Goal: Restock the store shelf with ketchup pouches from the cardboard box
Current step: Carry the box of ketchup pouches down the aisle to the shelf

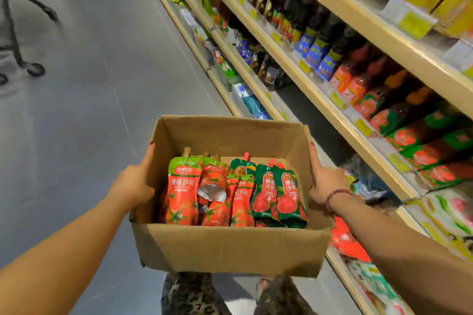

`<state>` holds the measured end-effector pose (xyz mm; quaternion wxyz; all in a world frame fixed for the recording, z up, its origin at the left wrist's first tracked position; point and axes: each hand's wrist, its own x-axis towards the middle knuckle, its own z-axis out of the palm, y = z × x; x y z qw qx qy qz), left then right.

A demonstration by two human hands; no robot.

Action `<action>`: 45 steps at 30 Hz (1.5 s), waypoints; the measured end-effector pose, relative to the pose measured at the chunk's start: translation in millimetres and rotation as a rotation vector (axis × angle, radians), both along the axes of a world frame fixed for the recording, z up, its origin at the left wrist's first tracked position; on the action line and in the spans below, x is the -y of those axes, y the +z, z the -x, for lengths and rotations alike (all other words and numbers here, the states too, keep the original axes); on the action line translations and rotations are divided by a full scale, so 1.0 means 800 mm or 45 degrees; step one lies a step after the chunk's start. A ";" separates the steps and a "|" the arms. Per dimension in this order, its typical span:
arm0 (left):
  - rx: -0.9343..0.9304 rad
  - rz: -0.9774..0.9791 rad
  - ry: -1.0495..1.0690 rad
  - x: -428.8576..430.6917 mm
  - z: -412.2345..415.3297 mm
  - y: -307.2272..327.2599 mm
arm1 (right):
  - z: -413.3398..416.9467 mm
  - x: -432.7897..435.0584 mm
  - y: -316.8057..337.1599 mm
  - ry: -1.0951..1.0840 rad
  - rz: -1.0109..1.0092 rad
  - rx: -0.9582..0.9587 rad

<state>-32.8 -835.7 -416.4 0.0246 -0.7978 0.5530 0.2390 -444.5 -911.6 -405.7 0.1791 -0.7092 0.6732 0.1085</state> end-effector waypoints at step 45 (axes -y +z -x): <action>0.139 -0.318 -1.409 0.538 -0.036 -0.445 | -0.238 0.019 -0.445 -1.500 -0.226 0.138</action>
